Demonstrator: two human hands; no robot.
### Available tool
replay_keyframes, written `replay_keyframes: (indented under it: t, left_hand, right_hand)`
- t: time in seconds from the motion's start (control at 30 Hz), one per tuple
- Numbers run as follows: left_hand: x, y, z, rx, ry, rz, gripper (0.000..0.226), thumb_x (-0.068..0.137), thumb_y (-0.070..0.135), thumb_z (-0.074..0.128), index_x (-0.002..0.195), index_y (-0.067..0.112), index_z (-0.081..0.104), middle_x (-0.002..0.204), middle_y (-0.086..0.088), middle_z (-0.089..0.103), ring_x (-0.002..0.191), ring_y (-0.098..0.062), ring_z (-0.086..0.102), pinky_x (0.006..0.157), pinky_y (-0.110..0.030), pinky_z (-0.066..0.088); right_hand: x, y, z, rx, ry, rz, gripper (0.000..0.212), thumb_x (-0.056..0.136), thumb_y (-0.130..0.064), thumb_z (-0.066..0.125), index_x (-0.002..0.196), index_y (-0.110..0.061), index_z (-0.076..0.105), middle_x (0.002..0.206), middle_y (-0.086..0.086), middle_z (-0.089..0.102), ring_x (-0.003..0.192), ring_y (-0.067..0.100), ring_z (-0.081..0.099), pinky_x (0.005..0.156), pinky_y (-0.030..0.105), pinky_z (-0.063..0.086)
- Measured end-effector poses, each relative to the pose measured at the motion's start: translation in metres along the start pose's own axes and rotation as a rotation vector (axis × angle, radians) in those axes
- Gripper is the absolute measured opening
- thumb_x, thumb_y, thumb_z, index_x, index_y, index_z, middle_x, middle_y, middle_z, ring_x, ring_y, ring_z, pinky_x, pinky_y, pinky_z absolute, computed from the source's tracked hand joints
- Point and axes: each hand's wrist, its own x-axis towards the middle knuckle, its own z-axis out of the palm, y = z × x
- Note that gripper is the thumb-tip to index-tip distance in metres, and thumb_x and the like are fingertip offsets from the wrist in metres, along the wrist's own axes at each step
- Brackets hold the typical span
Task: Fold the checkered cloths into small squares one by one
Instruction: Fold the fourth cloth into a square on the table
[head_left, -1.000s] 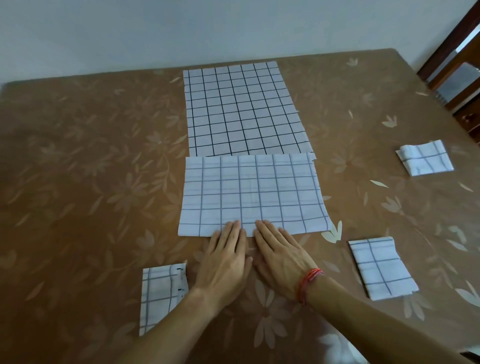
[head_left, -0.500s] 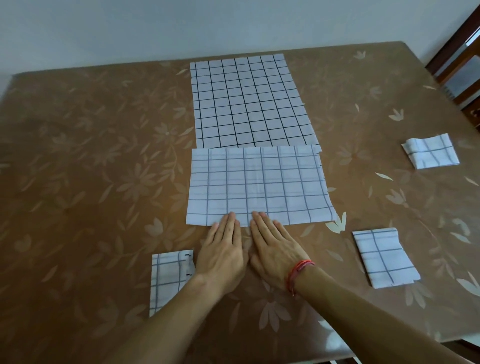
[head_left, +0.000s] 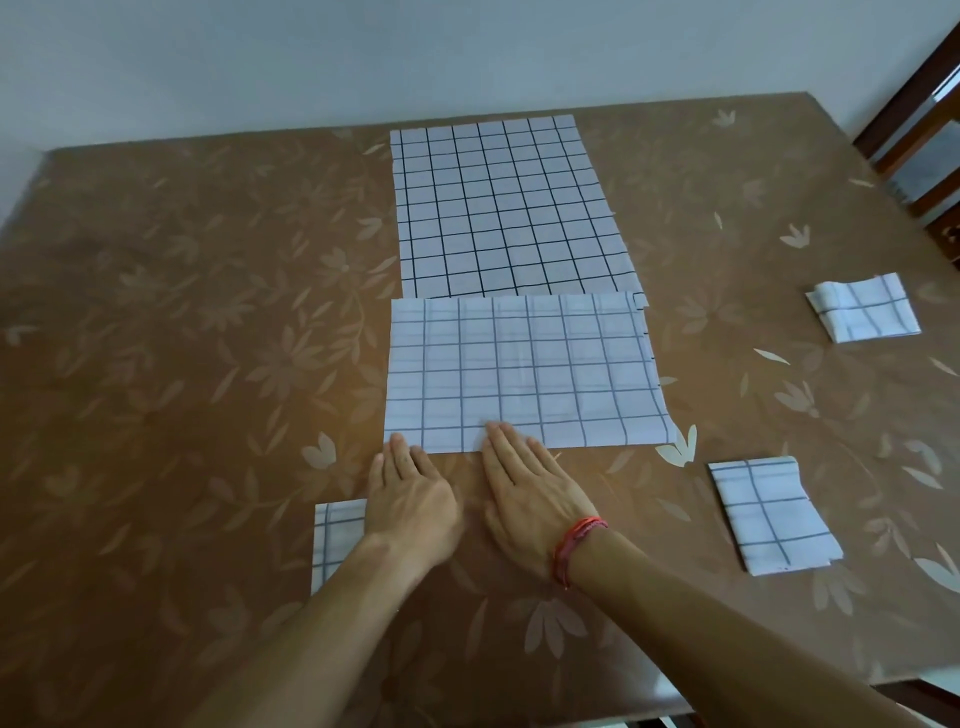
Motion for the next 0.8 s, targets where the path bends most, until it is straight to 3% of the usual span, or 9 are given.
replay_keyframes:
  t: [0.1, 0.17, 0.3, 0.57, 0.67, 0.73, 0.8]
  left_hand:
    - [0.001, -0.002, -0.003, 0.003, -0.022, -0.002, 0.067, 0.103, 0.031, 0.023, 0.150, -0.010, -0.002, 0.157, -0.033, -0.009, 0.149, -0.035, -0.009, 0.121, -0.043, -0.002]
    - [0.002, -0.003, -0.006, -0.010, -0.043, 0.007, 0.065, 0.104, 0.031, 0.019, 0.151, -0.009, -0.001, 0.157, -0.032, -0.010, 0.150, -0.035, -0.009, 0.122, -0.042, -0.001]
    - [0.004, -0.004, -0.009, -0.039, -0.078, -0.004, 0.064, 0.104, 0.032, 0.015, 0.151, -0.007, -0.001, 0.158, -0.030, -0.013, 0.150, -0.034, -0.008, 0.122, -0.043, -0.001]
    - [0.002, 0.000, -0.010, -0.085, -0.038, -0.025, 0.063, 0.104, 0.032, 0.017, 0.151, -0.008, 0.003, 0.158, -0.030, -0.008, 0.150, -0.034, -0.004, 0.122, -0.042, 0.001]
    - [0.005, -0.001, -0.011, -0.063, 0.005, -0.025, 0.056, 0.102, 0.030, 0.020, 0.145, -0.005, 0.034, 0.152, -0.030, 0.026, 0.143, -0.035, 0.022, 0.118, -0.040, 0.017]
    - [0.005, -0.002, -0.016, -0.069, 0.098, 0.019, 0.046, 0.100, 0.025, 0.023, 0.120, 0.008, 0.061, 0.129, -0.017, 0.053, 0.120, -0.027, 0.045, 0.106, -0.036, 0.033]
    - [0.006, -0.005, -0.023, -0.083, 0.201, 0.029, 0.041, 0.100, 0.025, 0.029, 0.093, 0.014, 0.067, 0.112, -0.010, 0.060, 0.095, -0.021, 0.054, 0.090, -0.033, 0.043]
  right_hand:
    - [0.004, -0.009, 0.000, -0.008, -0.052, -0.016, 0.073, 0.095, -0.047, -0.004, 0.152, -0.002, 0.005, 0.161, 0.012, -0.004, 0.148, 0.023, -0.007, 0.119, 0.039, -0.005]
    - [0.000, -0.002, 0.001, -0.041, -0.081, 0.018, 0.079, 0.091, -0.051, -0.012, 0.152, -0.003, 0.002, 0.161, 0.011, -0.008, 0.148, 0.022, -0.010, 0.119, 0.039, -0.008]
    - [-0.026, 0.034, -0.009, -0.088, -0.128, 0.109, 0.068, 0.099, -0.047, 0.009, 0.152, -0.007, -0.006, 0.160, 0.007, -0.016, 0.147, 0.020, -0.016, 0.120, 0.040, -0.007]
    - [-0.074, 0.098, -0.024, -0.082, -0.197, 0.415, 0.077, 0.094, -0.054, 0.001, 0.152, -0.003, -0.002, 0.160, 0.013, -0.010, 0.148, 0.024, -0.010, 0.112, 0.034, -0.015]
    - [-0.071, 0.098, -0.027, -0.037, -0.202, 0.424, 0.073, 0.099, -0.051, 0.011, 0.152, -0.002, 0.000, 0.160, 0.015, -0.007, 0.148, 0.025, -0.009, 0.115, 0.036, -0.012]
    - [-0.070, 0.098, -0.031, -0.017, -0.208, 0.429, 0.073, 0.099, -0.051, 0.012, 0.152, -0.002, 0.002, 0.161, 0.015, -0.005, 0.149, 0.025, -0.007, 0.118, 0.037, -0.010]
    - [-0.067, 0.100, -0.033, 0.012, -0.196, 0.432, 0.071, 0.100, -0.050, 0.015, 0.152, -0.002, 0.008, 0.161, 0.015, 0.002, 0.149, 0.025, -0.002, 0.120, 0.038, -0.006]
